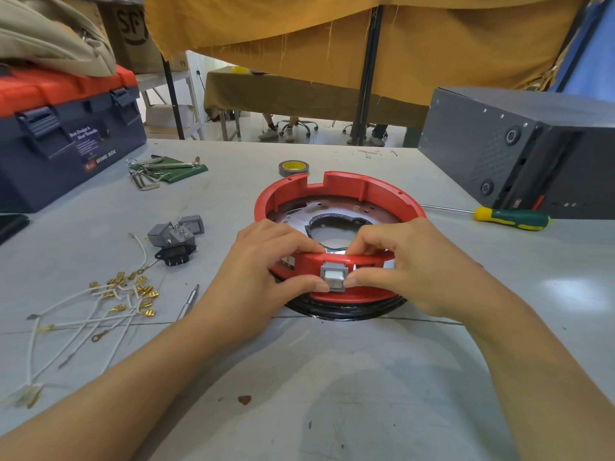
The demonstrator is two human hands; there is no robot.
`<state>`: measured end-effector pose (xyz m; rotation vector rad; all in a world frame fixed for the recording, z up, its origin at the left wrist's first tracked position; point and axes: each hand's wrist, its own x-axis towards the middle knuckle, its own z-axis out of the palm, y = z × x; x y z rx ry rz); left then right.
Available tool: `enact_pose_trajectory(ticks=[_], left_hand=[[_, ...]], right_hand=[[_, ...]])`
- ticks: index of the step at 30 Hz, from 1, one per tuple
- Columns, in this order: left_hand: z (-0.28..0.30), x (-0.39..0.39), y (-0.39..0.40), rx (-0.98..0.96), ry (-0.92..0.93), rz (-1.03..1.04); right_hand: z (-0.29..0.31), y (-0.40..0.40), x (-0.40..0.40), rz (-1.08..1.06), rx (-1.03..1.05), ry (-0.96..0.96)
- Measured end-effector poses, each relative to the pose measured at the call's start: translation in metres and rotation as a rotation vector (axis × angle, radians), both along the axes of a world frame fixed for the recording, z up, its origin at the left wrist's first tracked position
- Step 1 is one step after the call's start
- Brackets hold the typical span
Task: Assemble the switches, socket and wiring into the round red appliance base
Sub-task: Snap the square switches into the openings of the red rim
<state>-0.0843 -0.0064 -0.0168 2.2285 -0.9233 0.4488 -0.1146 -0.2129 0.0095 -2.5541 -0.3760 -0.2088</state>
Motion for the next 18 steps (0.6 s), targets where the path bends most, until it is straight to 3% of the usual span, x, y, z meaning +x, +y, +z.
enact_pose_trajectory(ticks=[18], left_hand=[[-0.0002,0.0017,0.0006,0.024,-0.036,0.042]], right_hand=[[-0.0048,0.008,-0.0007,-0.028,0.007,-0.102]])
